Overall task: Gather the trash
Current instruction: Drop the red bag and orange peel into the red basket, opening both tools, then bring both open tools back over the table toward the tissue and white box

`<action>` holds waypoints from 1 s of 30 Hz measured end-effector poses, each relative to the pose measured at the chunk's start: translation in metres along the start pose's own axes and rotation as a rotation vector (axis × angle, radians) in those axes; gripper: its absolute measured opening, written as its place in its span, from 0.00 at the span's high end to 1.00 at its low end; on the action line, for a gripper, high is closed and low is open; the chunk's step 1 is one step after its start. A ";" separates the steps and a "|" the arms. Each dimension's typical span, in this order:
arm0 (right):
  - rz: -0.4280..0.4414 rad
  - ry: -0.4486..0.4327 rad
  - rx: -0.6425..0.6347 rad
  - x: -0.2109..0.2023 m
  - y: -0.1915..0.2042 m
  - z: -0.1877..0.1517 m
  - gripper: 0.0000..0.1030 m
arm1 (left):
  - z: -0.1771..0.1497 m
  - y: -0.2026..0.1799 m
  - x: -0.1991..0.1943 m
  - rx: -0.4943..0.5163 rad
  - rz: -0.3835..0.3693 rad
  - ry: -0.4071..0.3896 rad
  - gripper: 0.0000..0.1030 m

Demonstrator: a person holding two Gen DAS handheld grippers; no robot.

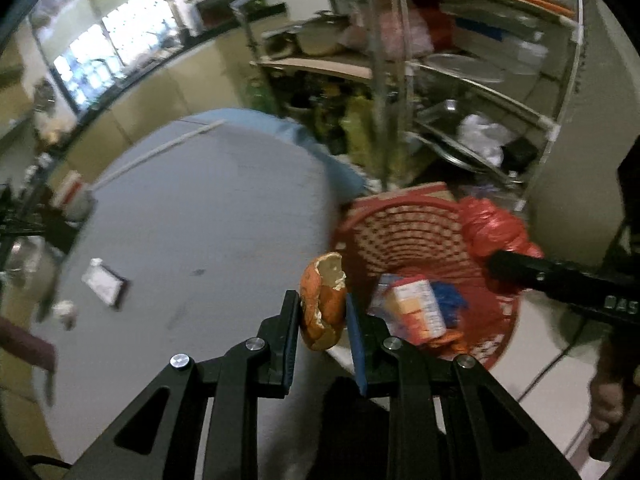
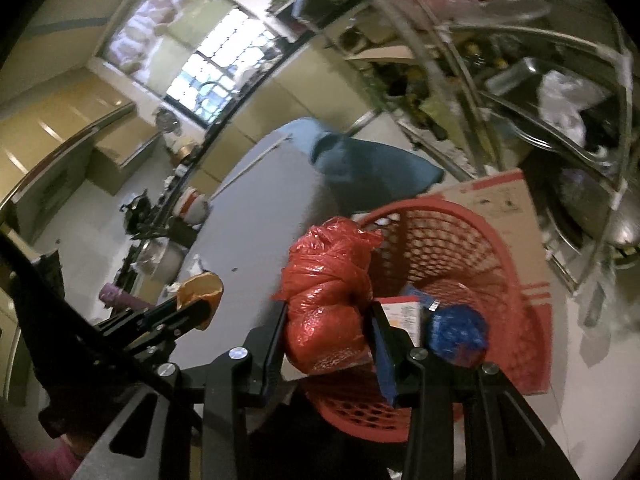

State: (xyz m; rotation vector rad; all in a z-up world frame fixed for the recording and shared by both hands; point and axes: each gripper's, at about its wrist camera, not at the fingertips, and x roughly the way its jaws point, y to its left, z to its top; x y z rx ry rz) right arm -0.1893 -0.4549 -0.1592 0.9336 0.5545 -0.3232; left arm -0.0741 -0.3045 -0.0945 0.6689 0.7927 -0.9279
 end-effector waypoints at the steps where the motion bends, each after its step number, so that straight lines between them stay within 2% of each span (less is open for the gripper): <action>1: -0.004 0.001 0.006 -0.001 -0.004 0.000 0.58 | 0.000 -0.002 0.002 0.002 -0.020 0.004 0.75; 3: -0.018 -0.001 0.031 -0.004 -0.011 0.001 0.46 | 0.000 -0.010 0.004 0.017 -0.070 0.009 0.70; 5: -0.015 -0.009 0.061 -0.007 -0.016 0.002 0.39 | 0.000 -0.015 0.005 0.029 -0.081 0.006 0.47; 7: -0.003 -0.017 0.086 -0.010 -0.018 0.003 0.39 | -0.001 -0.017 0.000 0.035 -0.085 -0.019 0.38; 11: -0.007 -0.038 0.078 -0.014 -0.013 0.006 0.38 | -0.002 -0.007 -0.011 0.021 -0.091 -0.061 0.38; 13: -0.003 -0.045 0.060 -0.014 -0.006 0.005 0.38 | -0.004 0.007 -0.013 -0.011 -0.071 -0.070 0.38; 16: 0.013 -0.061 0.031 -0.014 0.008 0.004 0.38 | -0.012 0.031 -0.016 -0.055 -0.017 -0.073 0.38; 19: 0.028 -0.042 -0.004 -0.004 0.027 0.003 0.38 | -0.025 0.058 -0.018 -0.105 0.058 -0.066 0.38; 30: 0.077 0.076 -0.156 0.046 0.106 -0.015 0.38 | -0.115 0.174 -0.032 -0.353 0.277 -0.005 0.37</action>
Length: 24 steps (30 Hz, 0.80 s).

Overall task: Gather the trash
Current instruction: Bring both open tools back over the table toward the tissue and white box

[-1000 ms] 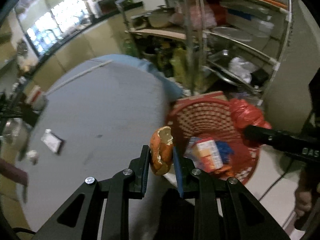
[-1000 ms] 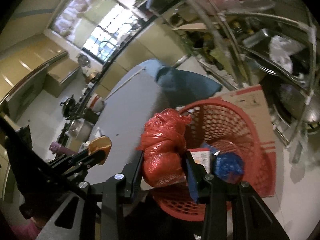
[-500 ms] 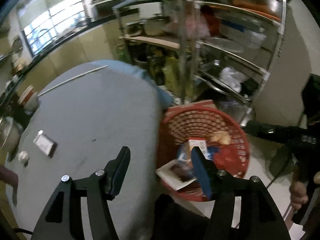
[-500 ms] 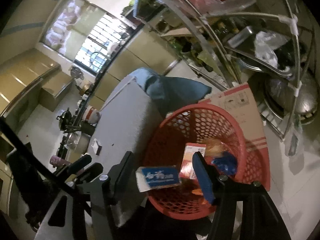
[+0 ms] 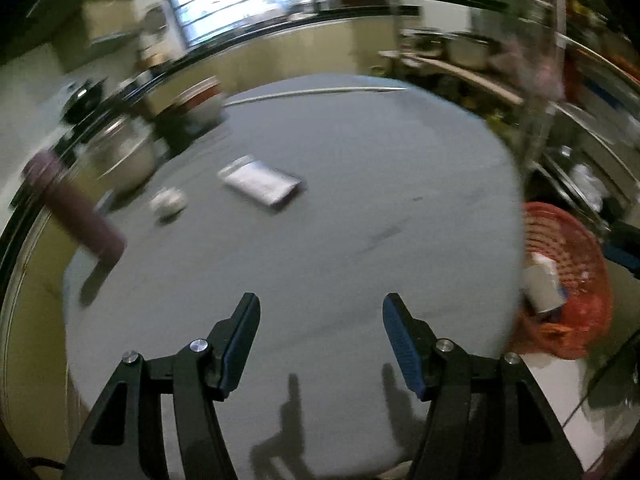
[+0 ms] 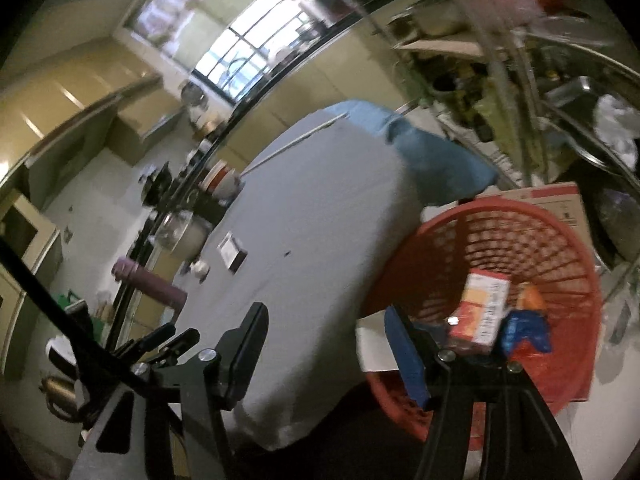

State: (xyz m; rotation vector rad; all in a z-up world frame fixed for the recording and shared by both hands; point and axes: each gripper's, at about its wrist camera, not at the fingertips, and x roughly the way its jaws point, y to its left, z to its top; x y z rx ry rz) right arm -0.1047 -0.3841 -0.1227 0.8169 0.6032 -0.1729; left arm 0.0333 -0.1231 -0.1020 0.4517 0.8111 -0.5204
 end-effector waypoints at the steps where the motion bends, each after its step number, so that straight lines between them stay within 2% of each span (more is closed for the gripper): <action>1: 0.002 0.016 -0.015 0.007 0.008 -0.001 0.38 | -0.003 0.008 0.001 -0.012 0.016 0.001 0.37; 5: 0.017 0.075 -0.078 0.032 0.040 -0.006 0.38 | -0.019 0.050 0.008 -0.070 0.101 0.005 0.36; 13: 0.005 0.164 -0.255 0.089 0.106 -0.008 0.38 | -0.034 0.121 0.028 -0.195 0.164 0.041 0.36; 19: -0.016 0.227 -0.389 0.162 0.148 0.016 0.38 | -0.011 0.164 0.054 -0.251 0.134 0.066 0.34; 24: -0.038 0.272 -0.477 0.233 0.171 0.044 0.38 | 0.032 0.187 0.099 -0.264 0.112 0.103 0.34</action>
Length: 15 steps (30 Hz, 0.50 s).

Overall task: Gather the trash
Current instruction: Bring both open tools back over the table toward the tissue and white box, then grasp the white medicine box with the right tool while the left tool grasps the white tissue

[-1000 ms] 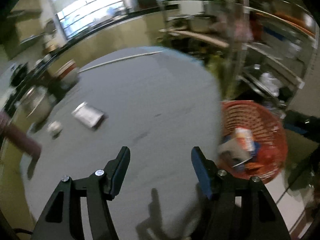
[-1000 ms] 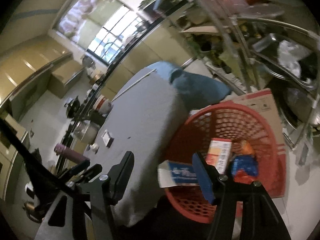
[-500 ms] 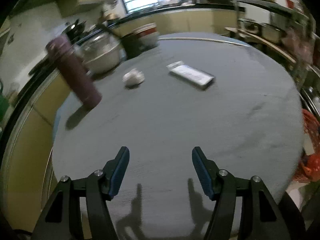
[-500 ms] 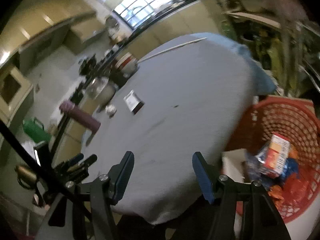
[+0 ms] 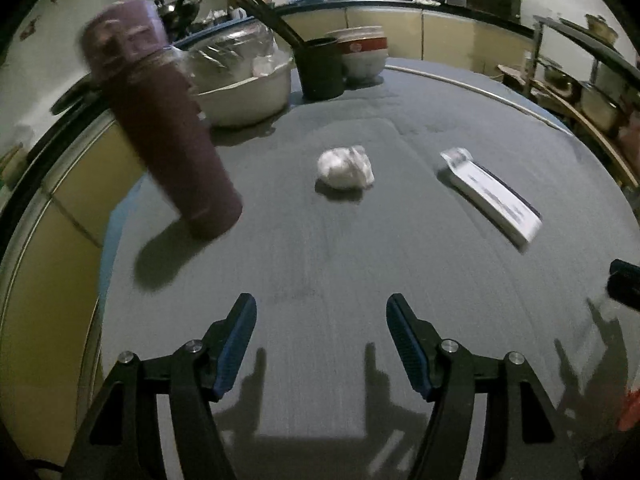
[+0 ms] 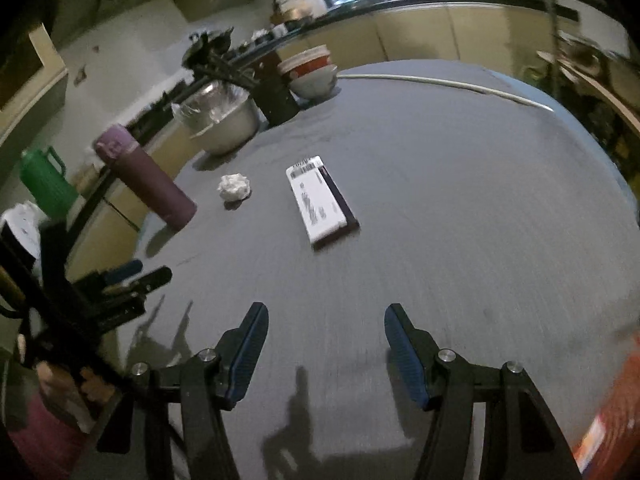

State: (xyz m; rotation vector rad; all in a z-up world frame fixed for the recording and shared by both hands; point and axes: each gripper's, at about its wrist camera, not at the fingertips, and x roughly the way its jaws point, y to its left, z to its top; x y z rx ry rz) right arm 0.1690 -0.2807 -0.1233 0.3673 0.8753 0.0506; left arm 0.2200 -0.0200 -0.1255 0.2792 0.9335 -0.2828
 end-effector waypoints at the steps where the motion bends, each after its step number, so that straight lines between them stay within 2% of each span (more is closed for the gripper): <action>1: 0.000 0.006 -0.011 0.008 0.001 0.007 0.38 | 0.010 -0.001 0.007 -0.001 -0.011 0.007 0.34; 6: -0.020 0.073 -0.088 0.065 0.009 0.049 0.38 | 0.062 0.000 0.053 -0.037 -0.035 0.062 0.34; 10: -0.036 0.129 -0.149 0.097 0.014 0.063 0.36 | 0.086 0.003 0.077 -0.069 -0.100 0.087 0.33; 14: -0.097 0.097 -0.185 0.108 0.019 0.064 0.36 | 0.097 -0.001 0.102 -0.083 -0.146 0.130 0.32; 15: -0.098 0.088 -0.188 0.108 0.020 0.063 0.46 | 0.099 -0.001 0.105 -0.088 -0.150 0.130 0.32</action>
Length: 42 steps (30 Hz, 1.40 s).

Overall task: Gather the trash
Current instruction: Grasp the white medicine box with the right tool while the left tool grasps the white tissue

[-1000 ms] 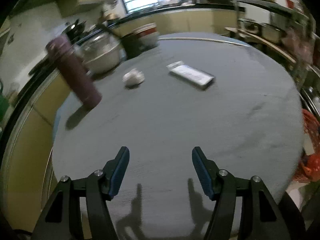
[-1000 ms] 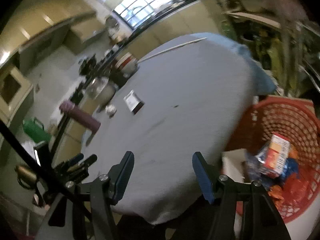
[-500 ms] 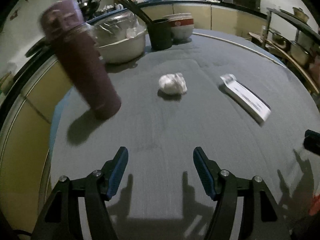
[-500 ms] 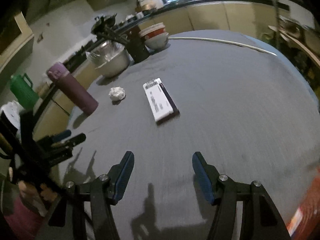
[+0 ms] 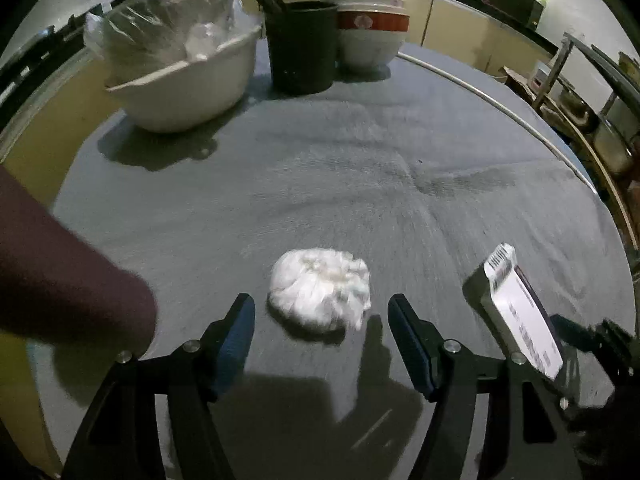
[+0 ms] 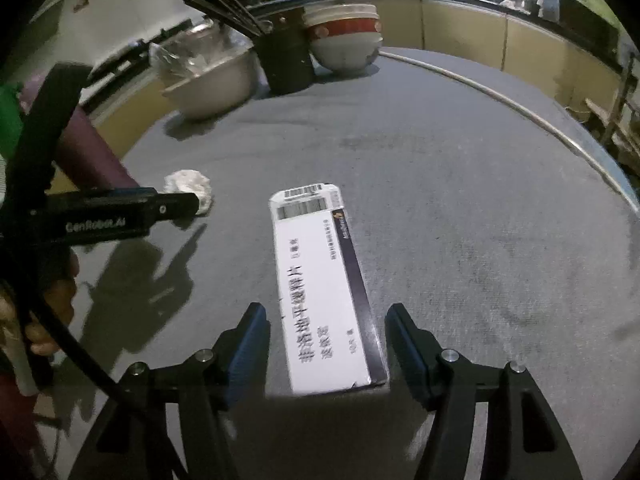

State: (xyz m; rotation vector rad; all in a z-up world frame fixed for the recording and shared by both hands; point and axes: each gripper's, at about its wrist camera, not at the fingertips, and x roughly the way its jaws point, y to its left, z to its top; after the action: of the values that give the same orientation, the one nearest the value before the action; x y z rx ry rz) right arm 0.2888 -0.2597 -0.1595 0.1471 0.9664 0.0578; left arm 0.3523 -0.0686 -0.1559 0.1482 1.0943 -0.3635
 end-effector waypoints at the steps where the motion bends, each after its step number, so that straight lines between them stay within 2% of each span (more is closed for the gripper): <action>1: -0.011 -0.008 -0.014 0.000 0.001 -0.001 0.50 | 0.002 0.000 0.004 -0.008 -0.010 -0.001 0.34; 2: -0.016 -0.010 -0.023 0.000 0.003 -0.002 0.50 | 0.003 0.000 0.007 -0.019 -0.027 -0.002 0.48; 3: -0.013 -0.016 -0.024 -0.001 0.003 -0.005 0.50 | 0.003 0.001 0.012 -0.030 -0.036 0.012 0.55; 7: 0.041 -0.031 0.023 -0.015 -0.002 -0.020 0.50 | 0.001 -0.003 0.011 -0.024 -0.014 -0.024 0.59; 10: 0.092 -0.049 0.061 -0.031 -0.002 -0.035 0.50 | -0.008 -0.009 0.002 -0.010 0.023 -0.032 0.60; 13: 0.159 -0.077 0.084 -0.045 0.001 -0.051 0.51 | -0.033 -0.021 -0.013 0.015 0.089 -0.040 0.60; 19: 0.236 -0.116 0.152 -0.064 -0.004 -0.073 0.50 | -0.101 -0.049 -0.060 0.017 0.168 -0.051 0.60; 23: 0.266 -0.127 0.144 -0.073 -0.005 -0.079 0.50 | -0.138 -0.069 -0.097 -0.004 0.209 -0.085 0.60; 26: 0.348 -0.127 0.178 -0.079 -0.011 -0.085 0.50 | -0.157 -0.085 -0.123 -0.008 0.258 -0.116 0.60; 32: 0.421 -0.160 0.217 -0.102 -0.017 -0.104 0.50 | -0.182 -0.117 -0.172 0.024 0.317 -0.181 0.60; 36: 0.407 -0.187 0.250 -0.128 -0.028 -0.124 0.50 | -0.191 -0.132 -0.200 0.044 0.319 -0.223 0.60; 42: 0.304 -0.263 0.306 -0.188 -0.053 -0.162 0.50 | -0.200 -0.158 -0.234 0.070 0.268 -0.288 0.60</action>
State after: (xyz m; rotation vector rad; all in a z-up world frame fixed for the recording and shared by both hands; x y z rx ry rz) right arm 0.0473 -0.3176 -0.1048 0.5698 0.6792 0.1660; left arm 0.0322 -0.1061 -0.0297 0.2919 0.7656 -0.1748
